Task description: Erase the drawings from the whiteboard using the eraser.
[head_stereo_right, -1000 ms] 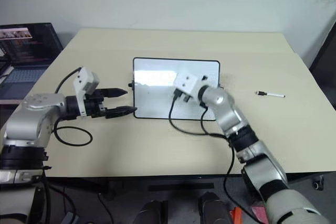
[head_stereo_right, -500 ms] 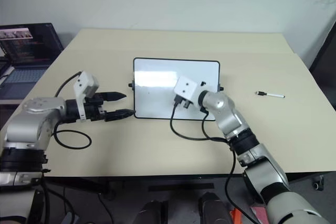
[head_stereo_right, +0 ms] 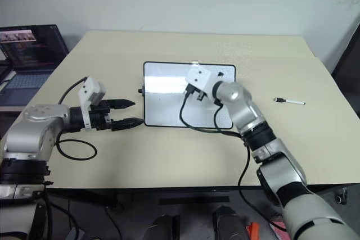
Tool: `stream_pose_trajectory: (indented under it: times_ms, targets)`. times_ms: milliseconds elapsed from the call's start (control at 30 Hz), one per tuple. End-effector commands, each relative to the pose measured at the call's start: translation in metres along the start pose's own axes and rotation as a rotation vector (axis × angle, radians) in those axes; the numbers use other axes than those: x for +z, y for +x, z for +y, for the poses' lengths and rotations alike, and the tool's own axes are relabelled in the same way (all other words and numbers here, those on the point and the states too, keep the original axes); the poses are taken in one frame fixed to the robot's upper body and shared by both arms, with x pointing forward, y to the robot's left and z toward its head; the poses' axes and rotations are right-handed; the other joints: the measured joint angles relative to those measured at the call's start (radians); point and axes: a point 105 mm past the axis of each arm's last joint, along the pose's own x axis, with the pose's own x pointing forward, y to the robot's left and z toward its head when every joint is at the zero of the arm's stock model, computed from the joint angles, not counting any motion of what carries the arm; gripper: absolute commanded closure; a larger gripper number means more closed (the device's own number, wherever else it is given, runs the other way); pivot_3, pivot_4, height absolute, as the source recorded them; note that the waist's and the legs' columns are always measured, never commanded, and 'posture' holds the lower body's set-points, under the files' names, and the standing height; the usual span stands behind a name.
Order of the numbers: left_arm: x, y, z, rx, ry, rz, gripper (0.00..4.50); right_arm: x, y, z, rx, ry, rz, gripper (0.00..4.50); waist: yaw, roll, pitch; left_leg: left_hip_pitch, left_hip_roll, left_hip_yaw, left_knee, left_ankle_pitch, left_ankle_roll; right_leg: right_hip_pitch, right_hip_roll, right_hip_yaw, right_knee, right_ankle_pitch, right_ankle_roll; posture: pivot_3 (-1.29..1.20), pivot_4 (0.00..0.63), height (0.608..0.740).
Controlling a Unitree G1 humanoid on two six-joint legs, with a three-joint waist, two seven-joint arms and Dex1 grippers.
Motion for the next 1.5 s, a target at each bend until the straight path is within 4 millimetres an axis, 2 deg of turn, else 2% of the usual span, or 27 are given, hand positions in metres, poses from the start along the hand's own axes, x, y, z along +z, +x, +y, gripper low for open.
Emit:
stream_pose_trajectory:
  times_ms: [33,133,333,433,600,700,867,1033,1100,1200,1333,1500]
  targets:
    - [0.011,-0.006,0.003,0.017,0.049,-0.014,0.00,-0.021,-0.005,0.000,0.021,-0.004,0.065,3.12,0.000,0.000,0.000,0.000,0.000,0.000,0.000,0.000,0.000,0.000,0.000,0.000,0.000,0.000,0.000,0.00,0.150,0.740]
    - [0.010,-0.006,0.003,0.020,0.047,-0.013,0.00,-0.029,-0.010,0.023,0.125,-0.022,0.086,3.12,0.002,0.000,0.000,0.000,0.000,0.000,0.001,0.000,0.000,0.000,0.000,0.000,0.000,0.000,0.000,0.00,0.150,0.740]
    - [0.009,-0.006,0.003,0.020,0.047,-0.012,0.00,-0.030,-0.014,0.052,0.228,-0.028,0.095,3.12,-0.002,0.000,0.000,0.002,0.000,0.000,0.001,0.000,0.000,0.001,0.000,0.000,0.002,0.000,0.000,0.00,0.150,0.740]
    - [0.009,-0.007,0.003,0.021,0.046,-0.010,0.00,-0.028,-0.013,0.050,0.206,-0.030,0.091,3.12,-0.002,0.000,0.000,0.003,0.000,0.000,0.001,0.000,0.000,0.001,0.000,0.000,0.002,0.000,0.000,0.00,0.150,0.740]
    - [0.009,-0.007,0.004,0.026,0.046,-0.008,0.00,-0.014,-0.007,0.013,0.032,-0.025,0.057,3.12,-0.002,0.000,0.000,0.003,0.000,0.000,0.001,0.000,0.000,0.001,0.000,0.000,0.002,0.001,0.000,0.00,0.150,0.740]
    - [0.007,-0.009,0.006,0.037,0.043,-0.006,0.00,-0.006,-0.005,0.003,-0.001,-0.007,0.025,3.12,-0.001,0.000,0.000,0.002,0.000,0.000,0.001,0.001,0.001,0.001,0.000,0.000,0.002,0.001,0.000,0.00,0.150,0.740]
    - [-0.002,-0.022,0.014,0.103,0.009,0.004,0.00,0.026,-0.008,0.024,0.080,0.010,-0.075,3.12,-0.002,0.000,0.000,-0.001,0.000,0.000,0.000,0.001,0.000,-0.002,0.000,0.000,0.000,0.001,-0.001,0.00,0.150,0.740]
    - [-0.019,-0.040,0.029,0.219,-0.038,0.055,0.00,0.072,-0.009,0.050,0.151,0.002,-0.193,3.12,-0.008,0.001,0.000,-0.004,0.001,0.000,-0.004,0.000,0.000,-0.007,0.000,0.000,0.001,0.000,-0.002,0.00,0.150,0.740]
    - [-0.022,-0.043,0.032,0.238,-0.051,0.059,0.00,0.082,-0.007,0.056,0.161,0.000,-0.213,3.12,-0.006,0.001,0.001,-0.004,0.002,-0.001,-0.005,0.000,0.000,-0.007,0.000,-0.001,0.001,-0.001,-0.003,0.00,0.150,0.740]
    - [-0.027,-0.046,0.033,0.240,-0.047,0.078,0.00,0.089,0.001,0.060,0.164,-0.010,-0.218,3.12,-0.002,0.001,0.001,-0.004,0.001,-0.001,-0.005,0.000,0.000,-0.007,0.000,-0.002,0.000,-0.001,-0.003,0.00,0.150,0.740]
    - [-0.041,-0.054,0.029,0.208,-0.028,0.157,0.00,0.094,0.020,0.066,0.163,-0.042,-0.196,3.12,-0.002,0.001,0.001,-0.003,0.001,0.000,-0.005,0.000,0.000,-0.006,0.000,-0.001,0.000,-0.001,-0.003,0.00,0.150,0.740]
    - [-0.037,-0.050,0.023,0.163,-0.014,0.151,0.00,0.086,0.036,0.070,0.176,-0.064,-0.146,3.12,-0.001,0.001,0.001,-0.004,0.001,0.000,-0.005,0.000,0.000,-0.006,0.000,-0.002,0.000,-0.001,-0.003,0.00,0.150,0.740]
